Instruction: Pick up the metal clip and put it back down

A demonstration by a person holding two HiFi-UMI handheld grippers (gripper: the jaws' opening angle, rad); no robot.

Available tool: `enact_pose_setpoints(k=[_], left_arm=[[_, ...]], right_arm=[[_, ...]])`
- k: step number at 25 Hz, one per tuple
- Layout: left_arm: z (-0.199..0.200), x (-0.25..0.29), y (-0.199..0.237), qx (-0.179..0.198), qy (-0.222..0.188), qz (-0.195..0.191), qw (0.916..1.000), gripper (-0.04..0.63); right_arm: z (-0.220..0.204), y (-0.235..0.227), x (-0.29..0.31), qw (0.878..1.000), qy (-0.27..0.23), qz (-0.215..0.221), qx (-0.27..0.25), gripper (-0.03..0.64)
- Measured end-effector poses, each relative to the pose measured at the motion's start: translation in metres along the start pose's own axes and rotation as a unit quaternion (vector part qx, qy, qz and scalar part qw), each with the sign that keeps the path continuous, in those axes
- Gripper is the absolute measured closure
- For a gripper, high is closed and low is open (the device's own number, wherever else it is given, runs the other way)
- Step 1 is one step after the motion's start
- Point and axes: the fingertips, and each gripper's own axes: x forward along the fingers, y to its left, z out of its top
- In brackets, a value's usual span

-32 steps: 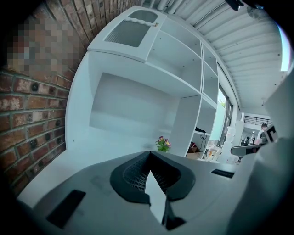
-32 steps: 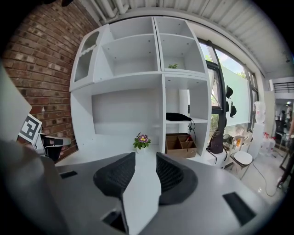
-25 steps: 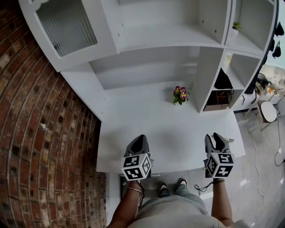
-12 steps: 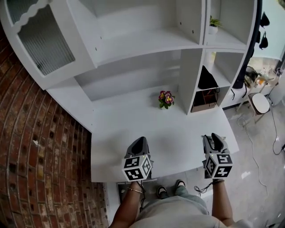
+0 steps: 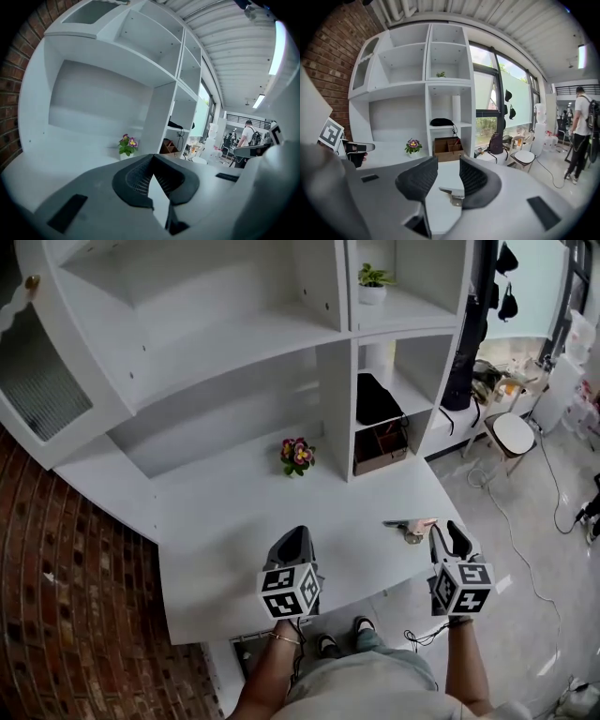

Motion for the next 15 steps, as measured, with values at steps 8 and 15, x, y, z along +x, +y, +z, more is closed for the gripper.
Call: enact_pose_setpoints(k=[8, 15], left_arm=[[0.001, 0.021, -0.044, 0.012, 0.003, -0.026, 0.9996, 0.584], [-0.015, 0.028, -0.045, 0.008, 0.022, -0.009, 0.9997, 0.584]], right_arm=[[-0.003, -0.042, -0.009, 1.0, 0.0, -0.021, 0.013, 0.472], [-0.015, -0.047, 0.004, 1.0, 0.021, 0.002, 0.002, 0.471]])
